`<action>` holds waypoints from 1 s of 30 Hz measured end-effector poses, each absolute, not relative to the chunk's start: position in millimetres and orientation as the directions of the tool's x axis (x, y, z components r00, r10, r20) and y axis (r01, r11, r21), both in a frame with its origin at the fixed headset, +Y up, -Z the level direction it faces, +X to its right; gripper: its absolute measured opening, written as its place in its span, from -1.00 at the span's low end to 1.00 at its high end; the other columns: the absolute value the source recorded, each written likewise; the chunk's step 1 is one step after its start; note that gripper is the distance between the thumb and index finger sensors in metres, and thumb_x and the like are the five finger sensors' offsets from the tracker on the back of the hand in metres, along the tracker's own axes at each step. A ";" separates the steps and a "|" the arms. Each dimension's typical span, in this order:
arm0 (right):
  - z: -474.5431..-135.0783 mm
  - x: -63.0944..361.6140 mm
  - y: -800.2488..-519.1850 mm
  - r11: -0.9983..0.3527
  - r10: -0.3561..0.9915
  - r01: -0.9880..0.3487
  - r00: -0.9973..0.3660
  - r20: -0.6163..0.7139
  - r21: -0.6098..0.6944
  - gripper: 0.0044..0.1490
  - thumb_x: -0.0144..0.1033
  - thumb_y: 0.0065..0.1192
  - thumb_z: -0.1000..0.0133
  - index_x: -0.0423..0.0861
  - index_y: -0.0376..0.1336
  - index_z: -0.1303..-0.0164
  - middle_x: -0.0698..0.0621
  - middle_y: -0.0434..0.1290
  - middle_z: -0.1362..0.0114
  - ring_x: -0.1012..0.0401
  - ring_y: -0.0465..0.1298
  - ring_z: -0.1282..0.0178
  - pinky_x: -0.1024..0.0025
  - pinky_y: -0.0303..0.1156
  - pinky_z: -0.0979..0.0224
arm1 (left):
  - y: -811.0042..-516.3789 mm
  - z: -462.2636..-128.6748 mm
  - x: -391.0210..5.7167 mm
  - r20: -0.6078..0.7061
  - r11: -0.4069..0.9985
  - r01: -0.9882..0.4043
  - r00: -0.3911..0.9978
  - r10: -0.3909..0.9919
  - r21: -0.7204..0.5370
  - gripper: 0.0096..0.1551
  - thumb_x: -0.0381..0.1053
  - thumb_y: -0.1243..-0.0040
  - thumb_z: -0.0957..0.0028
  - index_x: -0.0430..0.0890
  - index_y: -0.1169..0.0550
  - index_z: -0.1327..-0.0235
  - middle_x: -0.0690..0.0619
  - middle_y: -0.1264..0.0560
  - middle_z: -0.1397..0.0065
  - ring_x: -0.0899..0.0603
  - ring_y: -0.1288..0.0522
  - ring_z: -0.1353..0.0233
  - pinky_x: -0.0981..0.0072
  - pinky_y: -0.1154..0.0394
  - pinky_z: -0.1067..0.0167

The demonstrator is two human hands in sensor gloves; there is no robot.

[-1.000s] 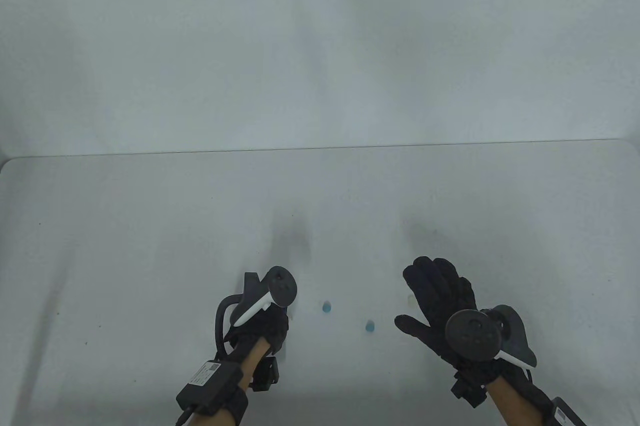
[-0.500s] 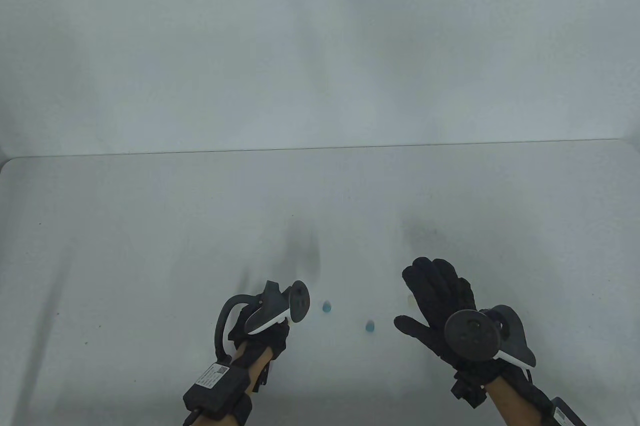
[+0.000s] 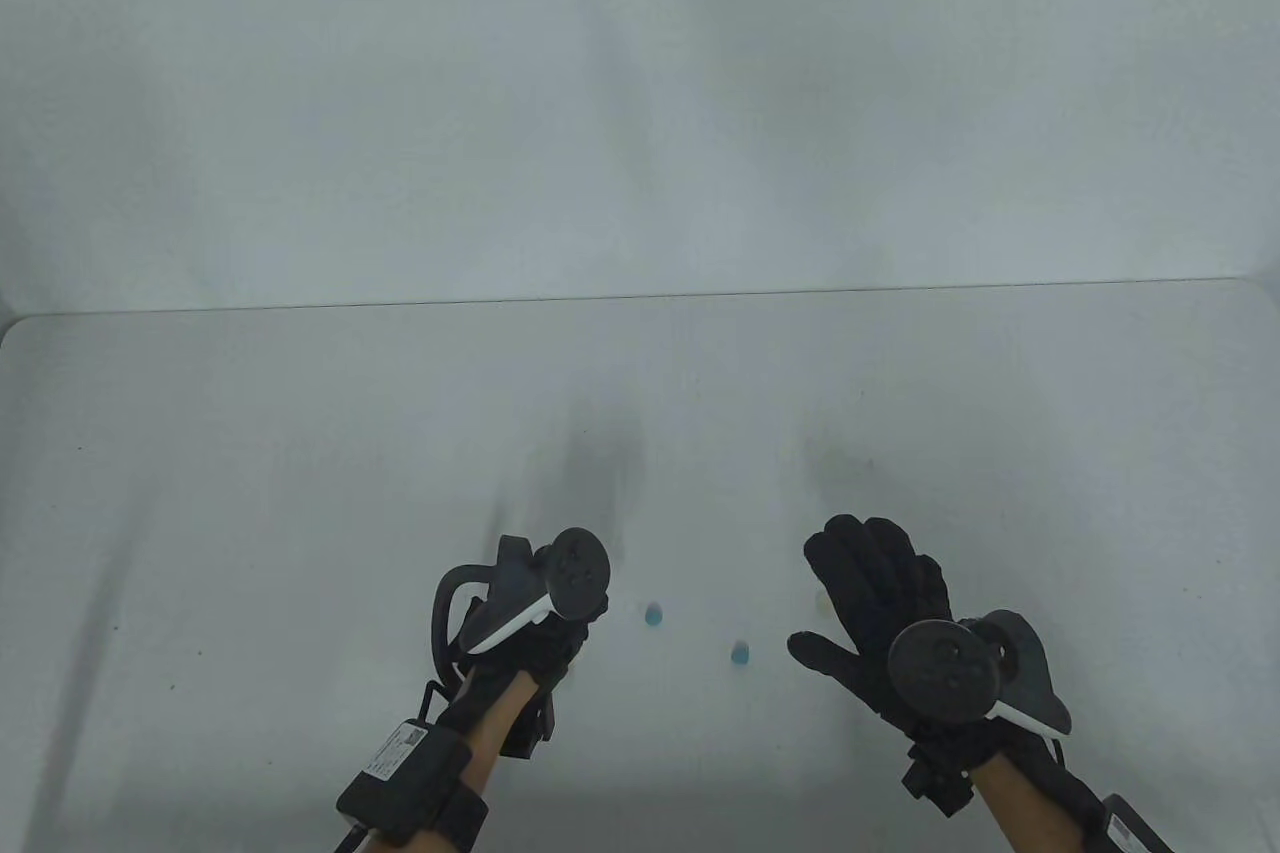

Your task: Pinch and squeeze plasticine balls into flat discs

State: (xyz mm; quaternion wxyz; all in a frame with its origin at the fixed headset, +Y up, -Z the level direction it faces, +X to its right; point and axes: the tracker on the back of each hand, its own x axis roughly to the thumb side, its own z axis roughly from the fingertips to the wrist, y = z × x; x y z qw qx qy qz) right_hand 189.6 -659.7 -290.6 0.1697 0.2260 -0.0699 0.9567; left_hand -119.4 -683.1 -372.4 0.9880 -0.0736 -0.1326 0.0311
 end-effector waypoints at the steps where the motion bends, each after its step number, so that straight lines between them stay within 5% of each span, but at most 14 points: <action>1: -290.6 189.7 -659.5 -0.932 0.295 -0.358 -0.840 0.456 -0.057 0.06 0.36 -0.18 -0.22 -0.12 -0.14 -0.76 -0.18 -0.13 -0.83 -0.33 -0.06 -0.75 -0.49 0.03 -0.53 | -684.7 -373.9 -113.4 0.277 0.987 -0.031 0.958 0.074 -0.155 -0.29 0.06 -0.23 -0.11 -0.19 -0.44 -0.51 -0.20 -0.48 -0.45 -0.22 -0.64 -0.21 -0.06 -0.54 -0.20; 19: -292.1 191.4 -658.8 -0.929 0.307 -0.366 -0.839 0.449 -0.048 0.06 0.36 -0.18 -0.22 -0.12 -0.15 -0.76 -0.18 -0.13 -0.83 -0.33 -0.06 -0.75 -0.49 0.02 -0.53 | -740.1 -397.1 -53.5 0.455 0.935 0.235 0.886 -0.093 -0.265 -0.22 0.09 -0.29 -0.05 -0.18 -0.43 -0.53 -0.18 -0.47 -0.47 -0.26 -0.56 -0.33 -0.11 -0.48 -0.28; 30: -291.7 189.1 -659.5 -0.934 0.298 -0.356 -0.839 0.456 -0.045 0.06 0.36 -0.18 -0.22 -0.12 -0.14 -0.76 -0.17 -0.13 -0.83 -0.33 -0.06 -0.75 -0.49 0.03 -0.53 | -745.3 -396.2 -40.4 0.525 0.937 0.324 0.824 -0.212 -0.130 -0.45 0.01 -0.31 -0.03 -0.15 -0.56 -0.27 -0.10 -0.58 -0.24 -0.11 -0.67 -0.10 0.10 -0.62 -0.18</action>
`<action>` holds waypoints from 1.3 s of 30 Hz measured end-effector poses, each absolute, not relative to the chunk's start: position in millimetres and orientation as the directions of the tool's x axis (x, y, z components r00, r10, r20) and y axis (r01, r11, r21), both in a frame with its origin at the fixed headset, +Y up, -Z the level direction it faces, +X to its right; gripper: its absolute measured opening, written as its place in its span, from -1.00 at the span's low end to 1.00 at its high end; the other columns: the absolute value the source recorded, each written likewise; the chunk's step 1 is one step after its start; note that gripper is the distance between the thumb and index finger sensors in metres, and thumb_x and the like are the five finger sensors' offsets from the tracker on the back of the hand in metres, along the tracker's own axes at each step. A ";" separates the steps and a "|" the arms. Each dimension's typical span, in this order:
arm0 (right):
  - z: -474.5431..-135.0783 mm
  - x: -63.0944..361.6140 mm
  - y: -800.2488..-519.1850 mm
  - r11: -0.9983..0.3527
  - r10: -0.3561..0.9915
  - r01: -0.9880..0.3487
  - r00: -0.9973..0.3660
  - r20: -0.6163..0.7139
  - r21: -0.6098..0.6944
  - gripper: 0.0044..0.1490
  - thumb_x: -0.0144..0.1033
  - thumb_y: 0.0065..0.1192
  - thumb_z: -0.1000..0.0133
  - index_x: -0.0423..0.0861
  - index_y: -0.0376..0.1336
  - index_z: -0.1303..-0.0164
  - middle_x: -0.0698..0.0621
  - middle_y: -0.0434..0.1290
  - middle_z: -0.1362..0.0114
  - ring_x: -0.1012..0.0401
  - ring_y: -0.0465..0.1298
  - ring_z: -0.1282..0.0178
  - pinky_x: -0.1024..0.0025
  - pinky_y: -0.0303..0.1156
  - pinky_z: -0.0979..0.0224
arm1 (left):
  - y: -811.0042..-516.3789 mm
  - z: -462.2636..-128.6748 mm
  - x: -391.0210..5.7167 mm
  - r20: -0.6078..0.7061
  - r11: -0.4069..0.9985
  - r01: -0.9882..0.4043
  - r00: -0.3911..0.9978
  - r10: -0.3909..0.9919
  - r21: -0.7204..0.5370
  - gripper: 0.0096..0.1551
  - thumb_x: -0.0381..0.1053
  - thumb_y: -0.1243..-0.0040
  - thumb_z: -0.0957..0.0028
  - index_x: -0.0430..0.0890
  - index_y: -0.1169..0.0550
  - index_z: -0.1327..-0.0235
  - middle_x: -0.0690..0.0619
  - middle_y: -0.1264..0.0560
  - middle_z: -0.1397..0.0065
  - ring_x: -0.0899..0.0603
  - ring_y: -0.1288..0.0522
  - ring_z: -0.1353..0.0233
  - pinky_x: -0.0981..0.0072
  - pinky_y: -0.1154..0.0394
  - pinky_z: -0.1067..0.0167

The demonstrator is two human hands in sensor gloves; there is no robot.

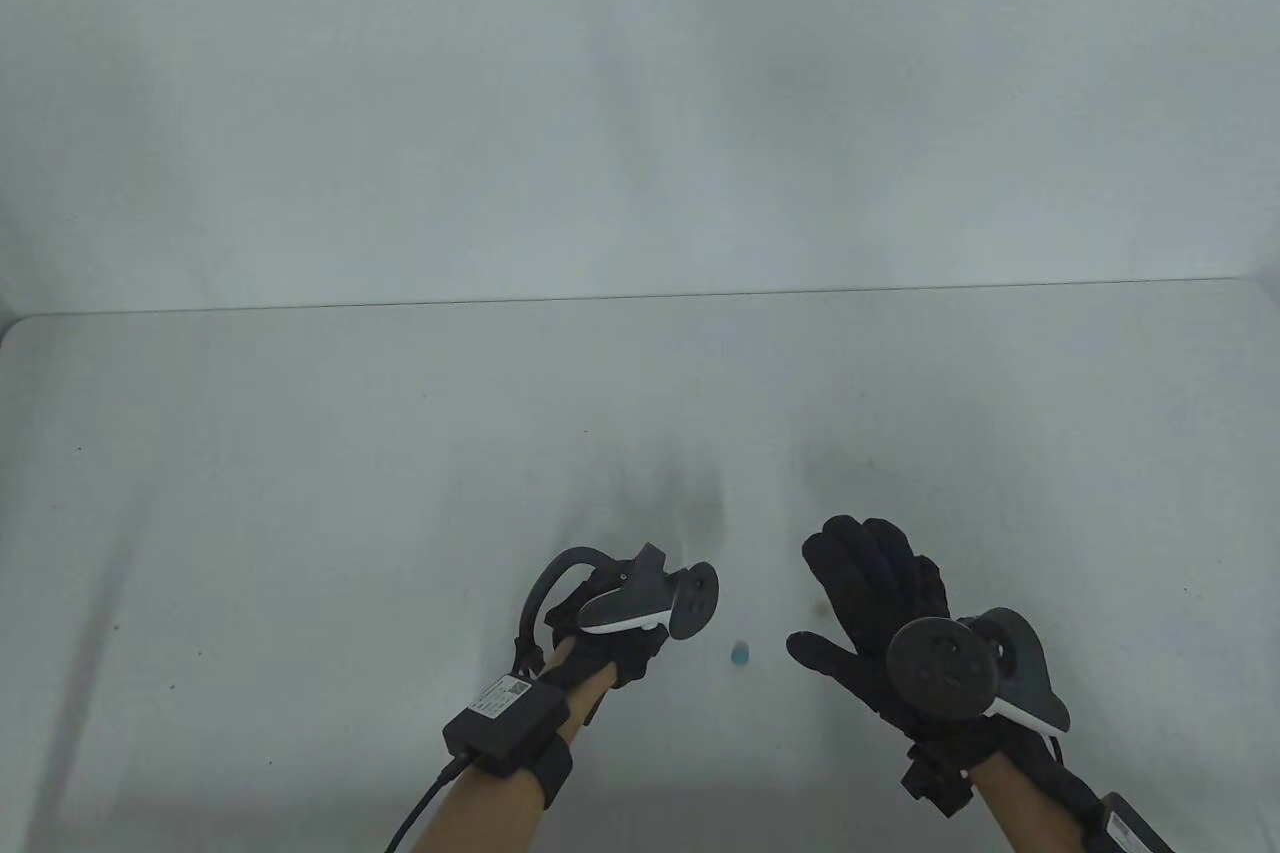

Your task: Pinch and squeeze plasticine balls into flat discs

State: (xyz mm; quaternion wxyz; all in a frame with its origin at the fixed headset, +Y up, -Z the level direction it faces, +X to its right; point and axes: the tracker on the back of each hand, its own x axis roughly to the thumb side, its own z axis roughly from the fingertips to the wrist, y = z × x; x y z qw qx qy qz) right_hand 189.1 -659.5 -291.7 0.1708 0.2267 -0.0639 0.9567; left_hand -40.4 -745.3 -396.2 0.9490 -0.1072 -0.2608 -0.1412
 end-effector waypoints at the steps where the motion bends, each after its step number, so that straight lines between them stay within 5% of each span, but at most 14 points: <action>1: -292.1 189.6 -659.2 -0.932 0.302 -0.359 -0.838 0.454 -0.044 0.06 0.36 -0.18 -0.22 -0.12 -0.14 -0.76 -0.18 -0.13 -0.83 -0.33 -0.06 -0.75 -0.49 0.03 -0.53 | -745.2 -396.4 -40.3 0.532 0.935 0.332 0.818 -0.220 -0.125 -0.46 0.02 -0.30 -0.03 -0.15 -0.56 -0.25 -0.09 -0.59 -0.23 -0.10 -0.67 -0.08 0.11 -0.63 -0.17; 7: -291.7 190.5 -658.1 -0.929 0.308 -0.367 -0.837 0.452 -0.048 0.06 0.36 -0.18 -0.22 -0.12 -0.14 -0.76 -0.18 -0.13 -0.83 -0.32 -0.06 -0.75 -0.49 0.03 -0.53 | -738.4 -397.7 -45.0 0.520 0.947 0.280 0.838 -0.163 -0.154 -0.47 0.05 -0.25 -0.06 -0.15 -0.57 -0.25 -0.09 -0.61 -0.22 -0.11 -0.69 -0.08 0.08 -0.62 -0.16; 14: -291.7 191.1 -657.4 -0.926 0.314 -0.375 -0.834 0.454 -0.049 0.06 0.36 -0.19 -0.22 -0.12 -0.14 -0.76 -0.18 -0.13 -0.83 -0.32 -0.06 -0.75 -0.49 0.02 -0.53 | -692.5 -390.6 -71.3 0.445 0.990 0.077 0.896 -0.018 -0.114 -0.45 0.05 -0.22 -0.08 -0.20 -0.56 -0.25 -0.13 -0.66 -0.19 -0.10 -0.75 -0.02 0.08 -0.64 -0.11; 20: -291.5 191.6 -657.1 -0.925 0.314 -0.376 -0.835 0.452 -0.052 0.06 0.36 -0.19 -0.22 -0.12 -0.14 -0.76 -0.18 -0.13 -0.83 -0.32 -0.07 -0.76 -0.49 0.02 -0.53 | -657.5 -384.1 -119.9 0.327 0.926 -0.331 0.868 0.374 -0.180 -0.43 -0.01 -0.25 -0.08 -0.23 -0.51 -0.31 -0.08 -0.65 -0.18 -0.06 -0.75 -0.02 0.10 -0.64 -0.14; 24: -291.8 191.7 -657.7 -0.924 0.323 -0.380 -0.834 0.447 -0.042 0.06 0.36 -0.19 -0.22 -0.12 -0.14 -0.76 -0.18 -0.13 -0.83 -0.32 -0.07 -0.75 -0.49 0.03 -0.52 | -649.1 -371.0 -151.2 0.228 0.639 -0.714 0.596 0.770 -0.286 -0.30 -0.06 -0.24 -0.10 -0.29 -0.39 -0.48 -0.12 -0.57 -0.29 -0.11 -0.68 -0.12 0.02 -0.58 -0.23; 28: -291.5 190.1 -658.6 -0.920 0.337 -0.390 -0.826 0.452 -0.027 0.06 0.36 -0.19 -0.22 -0.12 -0.15 -0.76 -0.19 -0.13 -0.82 -0.32 -0.07 -0.75 -0.49 0.03 -0.52 | -657.4 -359.0 -167.1 0.089 0.302 -0.868 0.291 0.952 -0.393 -0.35 -0.09 -0.15 -0.16 -0.31 -0.39 -0.50 -0.18 -0.51 -0.35 -0.15 -0.64 -0.18 -0.04 -0.54 -0.26; 34: -294.7 193.8 -661.0 -0.919 0.352 -0.395 -0.834 0.424 -0.014 0.05 0.35 -0.19 -0.22 -0.11 -0.14 -0.76 -0.19 -0.13 -0.82 -0.32 -0.07 -0.75 -0.49 0.03 -0.52 | -681.7 -339.6 -178.0 -0.083 -0.124 -0.905 -0.098 0.992 -0.407 -0.44 -0.08 -0.02 -0.22 -0.29 -0.46 -0.42 -0.20 -0.54 -0.33 -0.19 -0.66 -0.19 -0.04 -0.55 -0.25; 39: -297.1 194.7 -663.1 -0.915 0.369 -0.403 -0.833 0.413 0.004 0.05 0.35 -0.19 -0.22 -0.11 -0.14 -0.75 -0.19 -0.13 -0.82 -0.32 -0.07 -0.75 -0.49 0.02 -0.53 | -698.8 -335.4 -191.2 -0.101 -0.107 -0.928 -0.076 0.992 -0.356 -0.47 -0.09 -0.04 -0.20 -0.27 -0.49 -0.37 -0.21 -0.57 -0.31 -0.18 -0.70 -0.22 0.04 -0.59 -0.25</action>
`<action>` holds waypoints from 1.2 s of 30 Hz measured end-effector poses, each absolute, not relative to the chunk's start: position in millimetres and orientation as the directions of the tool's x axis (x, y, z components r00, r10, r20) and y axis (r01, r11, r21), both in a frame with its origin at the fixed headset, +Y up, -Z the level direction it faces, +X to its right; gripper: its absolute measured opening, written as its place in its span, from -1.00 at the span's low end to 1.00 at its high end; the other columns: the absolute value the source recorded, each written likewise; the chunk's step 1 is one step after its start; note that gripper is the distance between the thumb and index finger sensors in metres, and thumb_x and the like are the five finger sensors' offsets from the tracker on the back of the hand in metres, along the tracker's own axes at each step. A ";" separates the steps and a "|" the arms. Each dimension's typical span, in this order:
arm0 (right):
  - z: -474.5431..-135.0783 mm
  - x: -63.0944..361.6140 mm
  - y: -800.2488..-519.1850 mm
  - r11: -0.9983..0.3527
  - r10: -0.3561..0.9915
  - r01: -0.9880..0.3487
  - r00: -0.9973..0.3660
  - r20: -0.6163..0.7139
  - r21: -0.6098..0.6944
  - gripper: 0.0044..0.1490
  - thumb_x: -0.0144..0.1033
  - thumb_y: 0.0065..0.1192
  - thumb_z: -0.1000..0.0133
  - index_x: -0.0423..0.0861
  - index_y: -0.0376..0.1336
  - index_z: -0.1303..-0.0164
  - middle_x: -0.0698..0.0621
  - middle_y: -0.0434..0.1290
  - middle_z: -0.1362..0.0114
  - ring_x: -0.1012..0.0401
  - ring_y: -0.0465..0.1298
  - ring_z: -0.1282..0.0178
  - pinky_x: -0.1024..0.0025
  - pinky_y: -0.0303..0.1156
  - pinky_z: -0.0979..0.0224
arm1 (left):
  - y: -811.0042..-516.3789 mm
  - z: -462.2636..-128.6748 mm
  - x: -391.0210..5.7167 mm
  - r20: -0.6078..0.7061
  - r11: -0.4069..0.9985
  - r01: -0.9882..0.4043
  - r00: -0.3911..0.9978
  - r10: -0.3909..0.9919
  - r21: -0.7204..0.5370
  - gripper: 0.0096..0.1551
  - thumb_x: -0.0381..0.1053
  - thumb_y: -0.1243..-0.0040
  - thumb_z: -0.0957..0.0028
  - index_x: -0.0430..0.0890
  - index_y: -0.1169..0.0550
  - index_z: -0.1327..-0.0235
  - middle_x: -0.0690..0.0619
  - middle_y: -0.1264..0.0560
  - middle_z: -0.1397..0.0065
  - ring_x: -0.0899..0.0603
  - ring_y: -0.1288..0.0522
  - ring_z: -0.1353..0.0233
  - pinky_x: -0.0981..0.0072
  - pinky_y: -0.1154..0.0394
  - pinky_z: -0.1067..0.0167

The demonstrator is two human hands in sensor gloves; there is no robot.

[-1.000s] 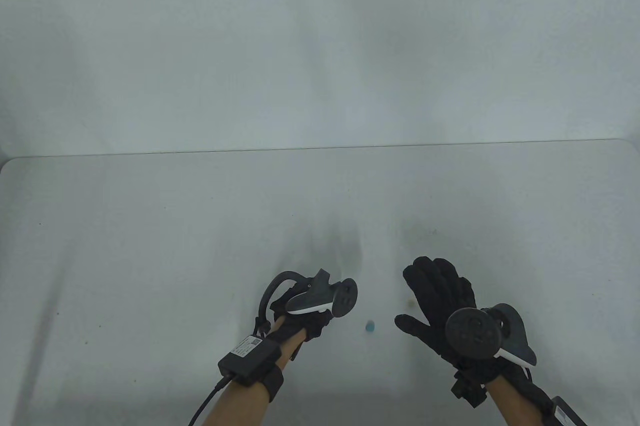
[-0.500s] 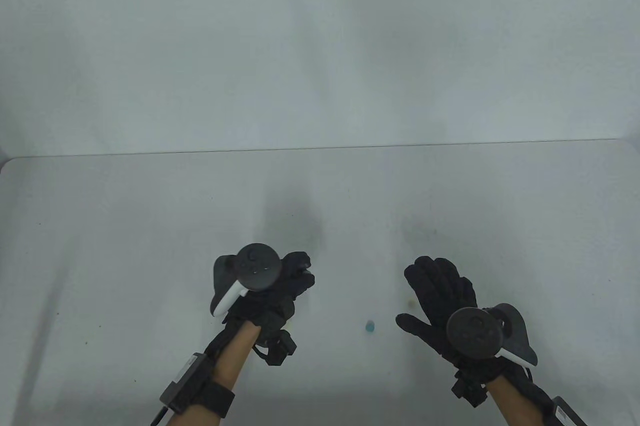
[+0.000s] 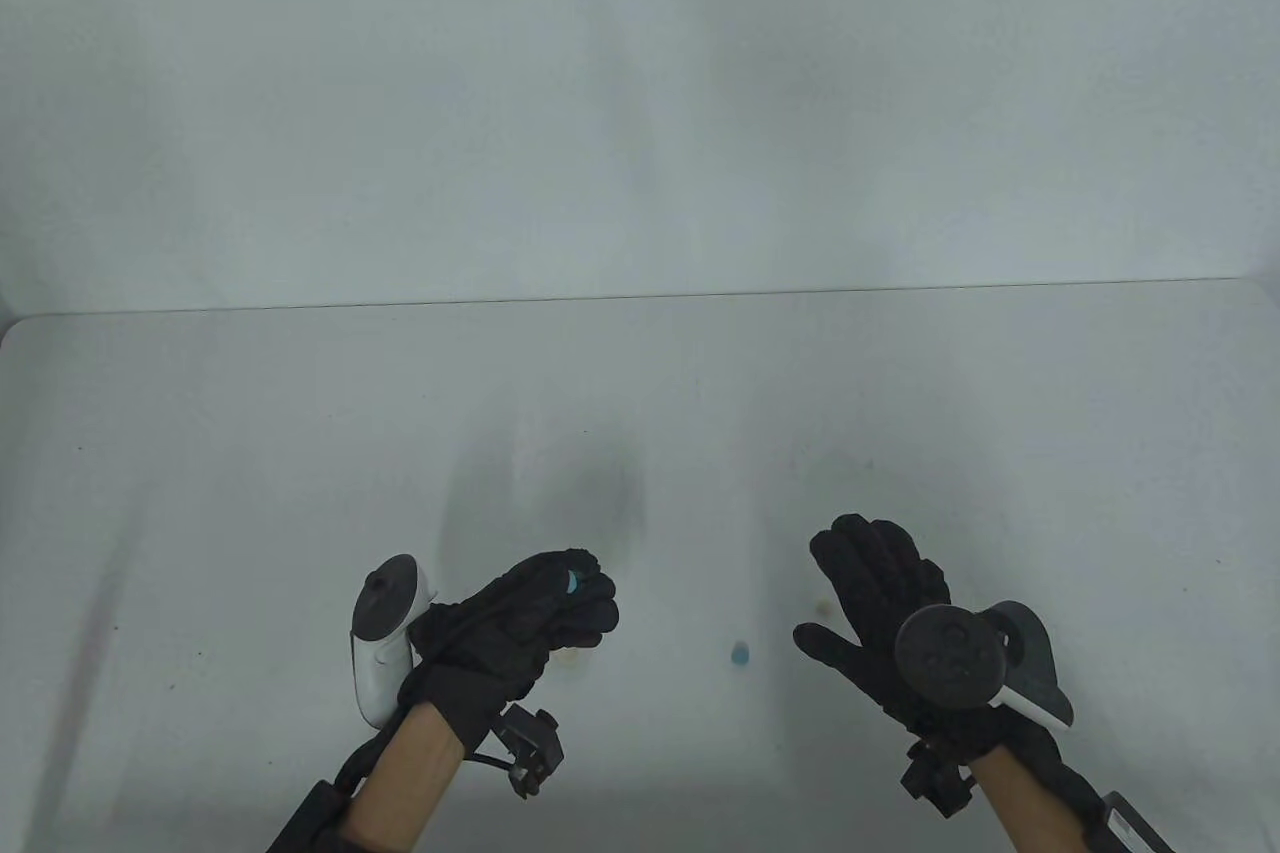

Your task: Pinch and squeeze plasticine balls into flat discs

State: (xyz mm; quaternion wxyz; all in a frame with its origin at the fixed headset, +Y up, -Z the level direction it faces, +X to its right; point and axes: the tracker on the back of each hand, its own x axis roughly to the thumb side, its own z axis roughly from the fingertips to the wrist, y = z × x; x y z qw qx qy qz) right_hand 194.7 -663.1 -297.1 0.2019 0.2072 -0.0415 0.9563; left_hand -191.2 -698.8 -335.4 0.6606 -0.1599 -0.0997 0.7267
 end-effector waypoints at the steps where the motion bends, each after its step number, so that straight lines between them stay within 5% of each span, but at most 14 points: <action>1: -297.2 194.7 -663.6 -0.916 0.367 -0.401 -0.835 0.410 0.005 0.05 0.35 -0.19 -0.23 -0.11 -0.14 -0.75 -0.19 -0.13 -0.82 -0.32 -0.07 -0.75 -0.49 0.03 -0.53 | -703.1 -335.3 -193.4 -0.116 -0.116 -0.931 -0.080 0.990 -0.346 -0.48 -0.10 -0.04 -0.20 -0.26 -0.49 -0.37 -0.20 -0.58 -0.31 -0.16 -0.71 -0.22 0.06 -0.59 -0.26; 8: -298.0 195.3 -663.7 -0.916 0.369 -0.400 -0.838 0.403 0.006 0.05 0.35 -0.19 -0.23 -0.11 -0.14 -0.76 -0.19 -0.13 -0.82 -0.32 -0.07 -0.75 -0.49 0.03 -0.52 | -708.8 -334.9 -198.0 -0.103 -0.017 -0.980 0.003 0.995 -0.196 -0.51 -0.11 -0.09 -0.13 -0.23 -0.55 -0.28 -0.09 -0.66 -0.19 -0.05 -0.78 -0.11 0.19 -0.67 -0.20; 13: -298.4 195.2 -663.9 -0.915 0.372 -0.403 -0.835 0.406 0.011 0.05 0.35 -0.20 -0.23 -0.11 -0.14 -0.75 -0.19 -0.13 -0.82 -0.32 -0.07 -0.75 -0.49 0.03 -0.53 | -719.9 -335.7 -197.1 -0.204 -0.139 -0.966 -0.094 0.974 -0.217 -0.46 -0.12 0.05 -0.24 -0.29 -0.41 -0.44 -0.21 -0.52 -0.36 -0.19 -0.66 -0.27 0.04 -0.55 -0.30; 17: -298.7 195.3 -663.7 -0.915 0.372 -0.403 -0.833 0.409 0.012 0.05 0.35 -0.20 -0.23 -0.11 -0.14 -0.76 -0.19 -0.13 -0.82 -0.32 -0.07 -0.75 -0.49 0.02 -0.52 | -725.1 -335.7 -192.8 -0.227 -0.319 -0.900 -0.257 0.939 -0.296 -0.18 0.10 0.15 -0.28 -0.40 -0.14 -0.62 -0.41 -0.23 -0.56 -0.39 -0.40 -0.50 -0.11 -0.37 -0.43; 24: -298.0 195.9 -663.2 -0.915 0.369 -0.403 -0.835 0.409 0.003 0.05 0.35 -0.19 -0.23 -0.11 -0.14 -0.76 -0.19 -0.14 -0.82 -0.32 -0.07 -0.75 -0.49 0.03 -0.52 | -724.4 -336.0 -193.3 -0.195 -0.178 -0.946 -0.128 0.973 -0.271 -0.39 -0.03 -0.14 -0.19 -0.31 -0.44 -0.42 -0.18 -0.57 -0.31 -0.13 -0.71 -0.23 0.13 -0.61 -0.25; 36: -297.1 196.0 -662.7 -0.914 0.366 -0.405 -0.834 0.412 -0.007 0.05 0.35 -0.19 -0.23 -0.12 -0.14 -0.75 -0.19 -0.14 -0.82 -0.32 -0.07 -0.75 -0.48 0.03 -0.53 | -718.2 -333.5 -195.9 -0.159 -0.062 -0.974 -0.027 0.987 -0.219 -0.38 -0.08 -0.16 -0.14 -0.35 -0.45 -0.39 -0.03 -0.63 -0.24 -0.04 -0.75 -0.18 0.21 -0.64 -0.24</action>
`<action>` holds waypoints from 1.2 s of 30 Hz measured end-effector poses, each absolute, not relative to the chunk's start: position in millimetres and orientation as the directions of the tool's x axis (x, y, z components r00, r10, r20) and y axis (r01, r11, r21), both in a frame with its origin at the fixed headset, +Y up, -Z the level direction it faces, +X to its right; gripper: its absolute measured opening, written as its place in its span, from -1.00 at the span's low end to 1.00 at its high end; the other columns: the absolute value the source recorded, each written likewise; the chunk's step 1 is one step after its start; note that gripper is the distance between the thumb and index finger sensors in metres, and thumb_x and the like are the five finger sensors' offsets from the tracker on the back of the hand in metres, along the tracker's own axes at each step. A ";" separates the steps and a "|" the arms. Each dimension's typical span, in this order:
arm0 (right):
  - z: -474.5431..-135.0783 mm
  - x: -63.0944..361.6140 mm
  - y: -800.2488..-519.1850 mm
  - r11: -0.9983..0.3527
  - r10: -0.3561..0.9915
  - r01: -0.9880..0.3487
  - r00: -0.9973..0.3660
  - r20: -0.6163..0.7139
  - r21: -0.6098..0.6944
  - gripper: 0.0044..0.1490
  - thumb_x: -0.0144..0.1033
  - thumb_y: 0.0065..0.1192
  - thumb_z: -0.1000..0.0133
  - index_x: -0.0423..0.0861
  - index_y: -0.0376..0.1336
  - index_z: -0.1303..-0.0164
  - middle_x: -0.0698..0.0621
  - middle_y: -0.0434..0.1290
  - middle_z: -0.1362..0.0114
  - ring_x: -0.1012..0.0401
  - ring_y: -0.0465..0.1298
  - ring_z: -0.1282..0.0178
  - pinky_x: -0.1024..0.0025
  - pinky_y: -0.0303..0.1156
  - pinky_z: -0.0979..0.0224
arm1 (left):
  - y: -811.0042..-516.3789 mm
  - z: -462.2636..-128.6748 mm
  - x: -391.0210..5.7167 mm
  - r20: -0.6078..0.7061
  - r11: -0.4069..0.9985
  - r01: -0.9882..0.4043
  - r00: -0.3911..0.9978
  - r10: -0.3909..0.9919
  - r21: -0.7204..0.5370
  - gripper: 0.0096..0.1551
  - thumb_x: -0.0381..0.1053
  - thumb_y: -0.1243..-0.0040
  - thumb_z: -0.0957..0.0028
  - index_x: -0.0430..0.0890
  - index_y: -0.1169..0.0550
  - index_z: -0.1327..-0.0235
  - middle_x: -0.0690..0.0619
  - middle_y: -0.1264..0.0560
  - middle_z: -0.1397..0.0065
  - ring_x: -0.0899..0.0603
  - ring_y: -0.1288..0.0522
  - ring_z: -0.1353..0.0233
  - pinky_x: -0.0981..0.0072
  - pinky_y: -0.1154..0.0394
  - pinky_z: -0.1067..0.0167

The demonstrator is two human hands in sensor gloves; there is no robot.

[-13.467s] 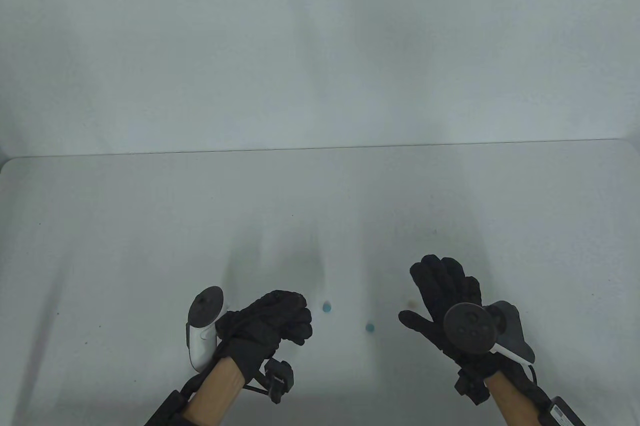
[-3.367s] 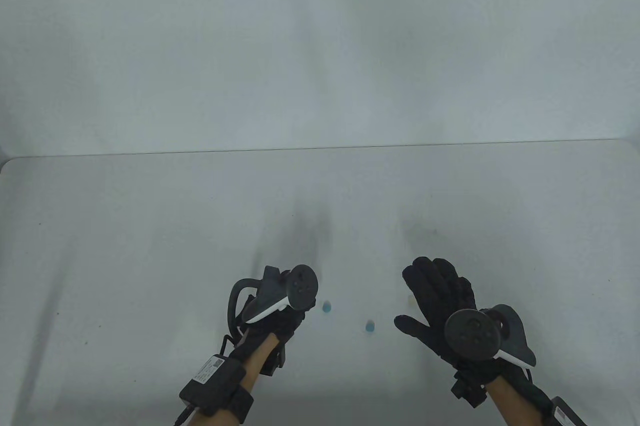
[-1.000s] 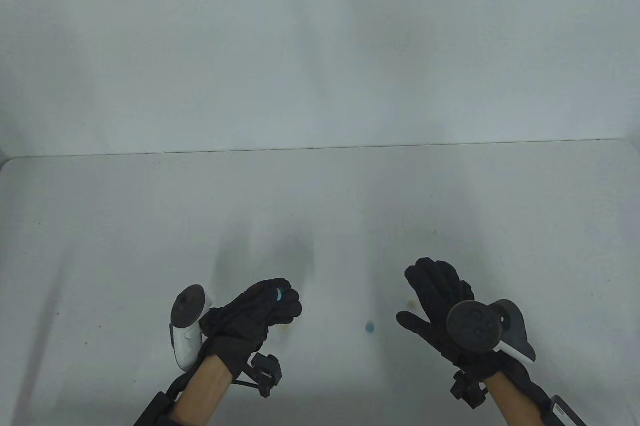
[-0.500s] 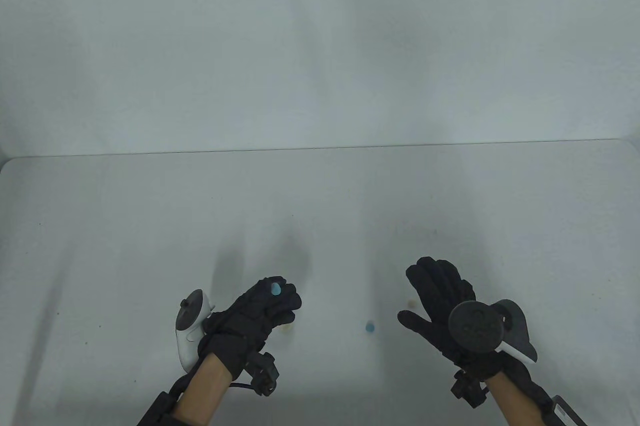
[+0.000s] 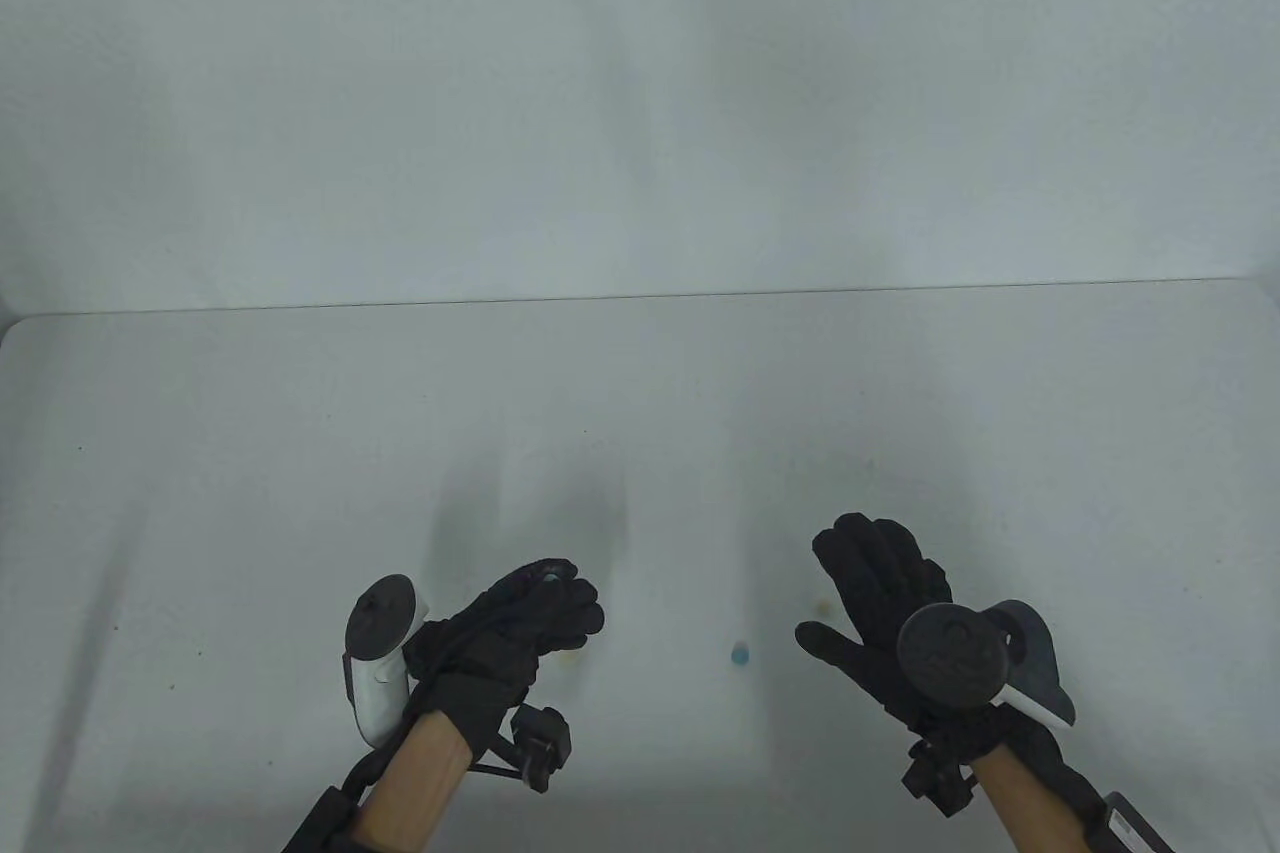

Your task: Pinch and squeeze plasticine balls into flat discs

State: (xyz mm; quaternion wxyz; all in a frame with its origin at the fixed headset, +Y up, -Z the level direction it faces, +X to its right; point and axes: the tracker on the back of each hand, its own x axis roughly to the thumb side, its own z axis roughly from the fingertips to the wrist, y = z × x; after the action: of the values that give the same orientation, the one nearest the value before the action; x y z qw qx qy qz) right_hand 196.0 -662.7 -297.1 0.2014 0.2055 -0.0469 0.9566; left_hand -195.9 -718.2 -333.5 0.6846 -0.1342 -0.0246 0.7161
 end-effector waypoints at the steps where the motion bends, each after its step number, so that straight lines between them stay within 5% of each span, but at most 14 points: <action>1: -297.1 196.1 -662.6 -0.914 0.366 -0.405 -0.834 0.412 -0.008 0.05 0.35 -0.19 -0.23 -0.12 -0.14 -0.75 -0.19 -0.14 -0.82 -0.32 -0.07 -0.75 -0.49 0.03 -0.52 | -719.4 -333.6 -195.6 -0.175 -0.091 -0.968 -0.050 0.983 -0.232 -0.38 -0.07 -0.14 -0.17 -0.35 -0.42 -0.42 -0.07 -0.61 -0.27 -0.08 -0.73 -0.22 0.17 -0.62 -0.26; 7: -297.1 196.3 -662.7 -0.912 0.371 -0.410 -0.832 0.411 -0.005 0.05 0.35 -0.20 -0.23 -0.12 -0.14 -0.75 -0.19 -0.13 -0.82 -0.32 -0.07 -0.75 -0.49 0.03 -0.52 | -725.1 -333.5 -191.5 -0.240 -0.215 -0.932 -0.147 0.960 -0.291 -0.13 0.15 -0.11 -0.15 -0.39 -0.30 -0.55 -0.28 -0.45 -0.44 -0.26 -0.60 -0.35 0.02 -0.51 -0.33; 14: -297.6 196.5 -662.7 -0.914 0.370 -0.407 -0.834 0.409 -0.004 0.05 0.34 -0.19 -0.23 -0.12 -0.14 -0.75 -0.19 -0.14 -0.82 -0.32 -0.07 -0.75 -0.48 0.03 -0.53 | -722.6 -334.1 -192.0 -0.223 -0.158 -0.948 -0.097 0.970 -0.276 -0.43 -0.02 -0.24 -0.10 -0.26 -0.51 -0.31 -0.15 -0.62 -0.23 -0.11 -0.76 -0.13 0.15 -0.67 -0.17; 23: -297.5 196.4 -662.8 -0.915 0.369 -0.404 -0.836 0.406 -0.002 0.04 0.34 -0.20 -0.23 -0.12 -0.14 -0.75 -0.19 -0.13 -0.82 -0.32 -0.07 -0.75 -0.48 0.03 -0.52 | -715.3 -335.0 -194.1 -0.158 -0.003 -0.966 0.040 0.987 -0.259 -0.55 0.07 -0.36 0.03 -0.17 -0.67 0.00 0.00 -0.75 0.11 0.06 -0.83 0.22 0.29 -0.77 0.04; 27: -297.4 196.3 -662.0 -0.913 0.371 -0.409 -0.834 0.409 -0.006 0.04 0.34 -0.19 -0.23 -0.12 -0.14 -0.75 -0.19 -0.13 -0.82 -0.32 -0.07 -0.75 -0.49 0.03 -0.52 | -721.1 -333.6 -196.4 -0.213 -0.030 -0.979 0.014 0.977 -0.200 -0.53 0.05 -0.27 -0.06 -0.20 -0.61 -0.09 -0.01 -0.70 0.03 0.04 -0.79 0.14 0.24 -0.72 -0.03; 30: -296.7 196.2 -661.8 -0.914 0.367 -0.405 -0.835 0.409 -0.008 0.04 0.34 -0.20 -0.23 -0.12 -0.14 -0.75 -0.19 -0.13 -0.82 -0.32 -0.07 -0.75 -0.48 0.03 -0.52 | -727.6 -333.2 -197.4 -0.269 -0.130 -0.962 -0.063 0.961 -0.240 -0.47 0.05 -0.15 -0.18 -0.22 -0.47 -0.30 -0.13 -0.56 -0.24 -0.14 -0.67 -0.13 0.04 -0.54 -0.24; 32: -296.7 196.4 -661.0 -0.911 0.372 -0.413 -0.832 0.412 -0.012 0.04 0.34 -0.21 -0.23 -0.12 -0.13 -0.75 -0.19 -0.13 -0.82 -0.32 -0.07 -0.75 -0.48 0.03 -0.52 | -728.0 -333.2 -197.5 -0.261 -0.163 -0.957 -0.098 0.960 -0.241 -0.26 0.18 -0.10 -0.19 -0.29 -0.37 -0.45 -0.24 -0.47 -0.37 -0.25 -0.60 -0.25 -0.05 -0.46 -0.31; 36: -296.6 196.5 -660.9 -0.909 0.376 -0.416 -0.831 0.411 -0.010 0.03 0.34 -0.23 -0.23 -0.12 -0.13 -0.75 -0.19 -0.13 -0.82 -0.32 -0.07 -0.75 -0.48 0.03 -0.52 | -727.2 -333.0 -199.7 -0.255 -0.191 -0.956 -0.132 0.958 -0.224 -0.20 0.28 -0.05 -0.16 -0.28 -0.40 -0.42 -0.22 -0.49 -0.34 -0.22 -0.62 -0.22 -0.03 -0.48 -0.29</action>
State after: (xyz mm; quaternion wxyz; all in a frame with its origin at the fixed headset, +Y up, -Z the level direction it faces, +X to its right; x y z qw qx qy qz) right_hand 196.5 -660.9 -296.6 0.2071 0.2043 -0.0493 0.9555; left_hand -199.7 -727.2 -333.0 0.6360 -0.1723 -0.0032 0.7522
